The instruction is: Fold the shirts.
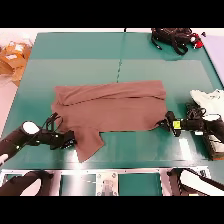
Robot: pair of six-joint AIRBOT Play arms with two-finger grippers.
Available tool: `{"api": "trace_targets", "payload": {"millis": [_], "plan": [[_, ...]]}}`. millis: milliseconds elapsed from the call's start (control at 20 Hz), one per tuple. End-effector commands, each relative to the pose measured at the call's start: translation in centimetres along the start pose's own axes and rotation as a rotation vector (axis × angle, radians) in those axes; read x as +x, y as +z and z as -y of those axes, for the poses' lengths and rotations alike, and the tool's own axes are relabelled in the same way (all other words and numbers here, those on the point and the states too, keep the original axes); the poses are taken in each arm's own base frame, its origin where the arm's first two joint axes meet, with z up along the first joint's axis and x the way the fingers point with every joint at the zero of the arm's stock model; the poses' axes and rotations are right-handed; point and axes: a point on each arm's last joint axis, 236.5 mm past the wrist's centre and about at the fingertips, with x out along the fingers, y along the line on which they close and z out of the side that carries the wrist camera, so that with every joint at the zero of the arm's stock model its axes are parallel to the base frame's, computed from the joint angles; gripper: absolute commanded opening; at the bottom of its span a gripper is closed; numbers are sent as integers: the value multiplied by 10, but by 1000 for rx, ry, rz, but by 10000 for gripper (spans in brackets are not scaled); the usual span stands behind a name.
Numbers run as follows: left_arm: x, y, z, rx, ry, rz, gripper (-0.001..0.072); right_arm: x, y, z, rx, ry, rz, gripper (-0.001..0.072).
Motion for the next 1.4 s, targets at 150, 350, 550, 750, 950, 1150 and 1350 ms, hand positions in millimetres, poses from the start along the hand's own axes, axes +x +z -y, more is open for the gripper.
{"api": "trace_targets", "payload": {"millis": [150,350,550,750,950,1150,1350], "plan": [[-52,5,19,203,92,-85,23,-26,2,-8,-101,4,-75,16],[-93,17,48,286,90,-77,23,-67,9,2,-136,-35,-62,16],[-125,45,78,349,75,40,23,-84,13,-14,-166,-4,-25,16],[-145,100,106,414,53,225,23,-91,34,-65,-248,72,55,16],[-133,149,118,450,49,243,23,-89,71,-112,-325,82,106,16],[-114,204,122,449,65,247,23,-67,102,-142,-368,80,91,16],[-96,245,127,443,66,246,23,-42,137,-156,-367,75,78,16]]}}
